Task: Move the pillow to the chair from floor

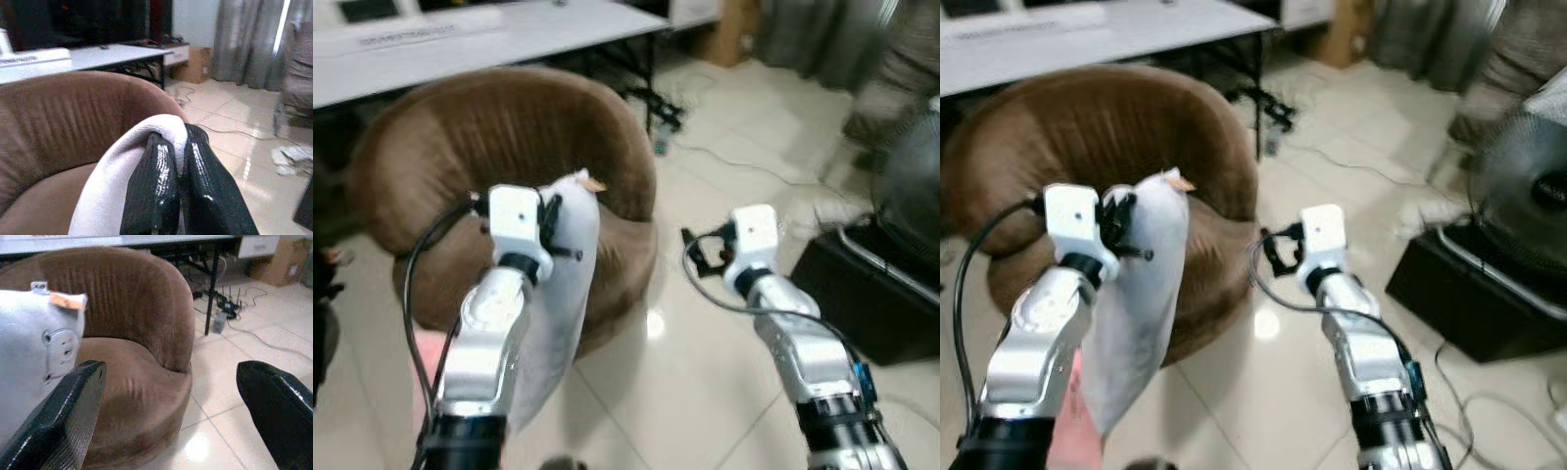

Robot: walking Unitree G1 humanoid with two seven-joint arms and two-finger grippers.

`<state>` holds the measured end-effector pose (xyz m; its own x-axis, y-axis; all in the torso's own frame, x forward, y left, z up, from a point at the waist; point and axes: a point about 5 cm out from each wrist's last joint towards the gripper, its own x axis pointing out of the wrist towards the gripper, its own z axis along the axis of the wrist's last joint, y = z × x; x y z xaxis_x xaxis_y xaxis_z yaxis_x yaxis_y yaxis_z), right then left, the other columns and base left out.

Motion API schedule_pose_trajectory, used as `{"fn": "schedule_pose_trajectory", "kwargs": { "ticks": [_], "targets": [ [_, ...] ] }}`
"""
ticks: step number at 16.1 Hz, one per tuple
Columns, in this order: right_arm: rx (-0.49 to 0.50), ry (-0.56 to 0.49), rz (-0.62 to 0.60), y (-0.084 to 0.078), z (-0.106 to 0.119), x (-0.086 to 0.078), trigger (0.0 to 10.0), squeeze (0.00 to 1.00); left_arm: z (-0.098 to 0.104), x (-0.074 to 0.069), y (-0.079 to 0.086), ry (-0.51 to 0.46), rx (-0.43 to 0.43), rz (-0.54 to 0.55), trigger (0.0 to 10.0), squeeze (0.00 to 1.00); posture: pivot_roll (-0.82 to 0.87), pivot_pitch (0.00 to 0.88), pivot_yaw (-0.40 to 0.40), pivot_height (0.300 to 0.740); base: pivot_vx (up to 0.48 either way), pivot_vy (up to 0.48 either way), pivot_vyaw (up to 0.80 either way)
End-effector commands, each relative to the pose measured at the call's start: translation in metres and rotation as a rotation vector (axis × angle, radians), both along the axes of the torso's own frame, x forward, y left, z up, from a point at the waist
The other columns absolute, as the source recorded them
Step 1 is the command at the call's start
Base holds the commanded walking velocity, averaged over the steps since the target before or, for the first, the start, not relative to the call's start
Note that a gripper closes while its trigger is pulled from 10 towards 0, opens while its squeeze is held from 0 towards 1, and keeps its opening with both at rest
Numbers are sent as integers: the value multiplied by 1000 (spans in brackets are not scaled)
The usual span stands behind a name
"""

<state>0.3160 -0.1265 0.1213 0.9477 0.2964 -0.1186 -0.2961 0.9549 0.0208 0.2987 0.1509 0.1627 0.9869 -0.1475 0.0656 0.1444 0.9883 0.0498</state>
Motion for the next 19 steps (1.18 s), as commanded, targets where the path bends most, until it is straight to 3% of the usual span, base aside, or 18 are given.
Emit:
{"fn": "schedule_pose_trajectory", "kwargs": {
  "ticks": [1,4,6,11,15,19],
  "targets": [
    [8,-29,26,7,7,2,10000,0,14,1,3,-50,9,0,10000,0,88,0,35,740,0,-480,781],
    [83,-10,-14,5,5,3,10000,0,13,1,2,-21,3,-17,10000,0,86,0,37,740,0,0,260],
    [66,1,-21,4,2,4,10000,0,12,1,3,-14,-10,-1,10000,0,89,0,35,740,0,480,0],
    [50,14,-51,3,0,6,10000,0,11,5,11,-1,20,55,10000,0,93,0,32,740,0,0,0],
    [66,10,-54,3,1,6,10000,0,21,5,11,-67,34,46,10000,0,98,0,26,740,0,0,0],
    [89,22,-43,9,0,4,10000,0,17,5,8,-55,39,30,10000,0,92,0,27,740,0,0,-161]
  ]
}}
